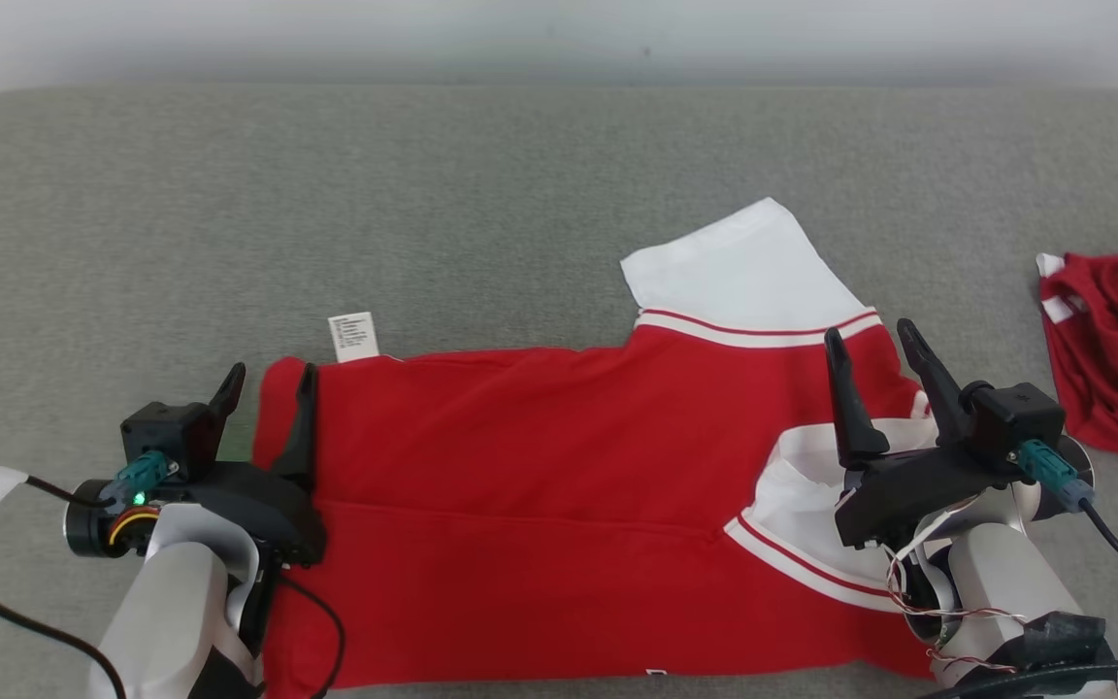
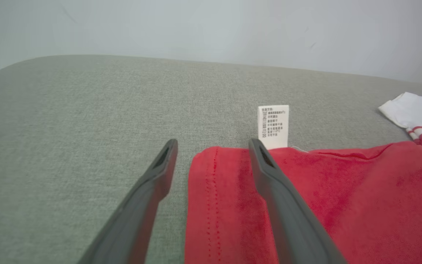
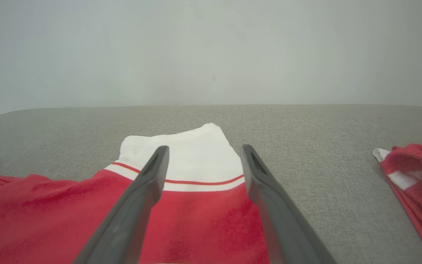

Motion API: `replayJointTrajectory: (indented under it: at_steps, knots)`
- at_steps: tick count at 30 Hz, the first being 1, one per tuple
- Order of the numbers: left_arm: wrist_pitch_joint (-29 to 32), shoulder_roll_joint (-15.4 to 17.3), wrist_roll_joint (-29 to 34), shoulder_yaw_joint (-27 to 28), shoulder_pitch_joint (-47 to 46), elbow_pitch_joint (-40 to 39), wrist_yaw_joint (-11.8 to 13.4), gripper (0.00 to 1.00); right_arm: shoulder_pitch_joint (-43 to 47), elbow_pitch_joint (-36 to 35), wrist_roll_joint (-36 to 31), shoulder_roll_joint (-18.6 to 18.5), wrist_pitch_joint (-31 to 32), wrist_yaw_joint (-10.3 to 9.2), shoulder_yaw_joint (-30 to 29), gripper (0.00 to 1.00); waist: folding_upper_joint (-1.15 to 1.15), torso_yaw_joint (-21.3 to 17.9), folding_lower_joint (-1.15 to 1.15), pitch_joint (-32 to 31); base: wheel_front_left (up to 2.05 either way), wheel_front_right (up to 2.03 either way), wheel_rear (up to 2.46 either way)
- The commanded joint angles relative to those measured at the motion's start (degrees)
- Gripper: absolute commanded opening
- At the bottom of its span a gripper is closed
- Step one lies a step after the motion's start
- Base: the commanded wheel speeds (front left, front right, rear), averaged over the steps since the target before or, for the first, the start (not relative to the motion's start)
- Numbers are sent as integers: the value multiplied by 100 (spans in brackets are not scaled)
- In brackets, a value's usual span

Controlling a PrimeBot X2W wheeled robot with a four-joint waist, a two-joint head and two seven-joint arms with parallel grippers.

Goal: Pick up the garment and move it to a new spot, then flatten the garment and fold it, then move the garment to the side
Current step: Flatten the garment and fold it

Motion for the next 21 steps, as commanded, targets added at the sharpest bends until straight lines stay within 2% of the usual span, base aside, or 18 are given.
replayJointTrajectory:
  at_steps: [1, 17, 19, 21]
  knots:
    - [-5, 53, 19, 13, -77, 196, -30, 100, -12, -27, 18, 1, -1, -5, 25, 100, -1, -193, -1, 186, 0, 0, 0]
    - [-4, 160, 124, 258, -493, 681, 346, 100, -113, -187, 124, 31, -1, -5, 27, 100, -1, -292, -1, 401, 0, 0, 0]
    - [-4, 142, 140, 268, -474, 639, 340, 84, -91, -199, 119, 23, -1, -5, 6, 100, -1, -273, -1, 402, 0, 0, 0]
    - [-4, 117, 134, 266, -446, 626, 285, 58, -76, -201, 120, 23, -1, -5, -12, 100, -1, -251, -1, 396, 0, 0, 0]
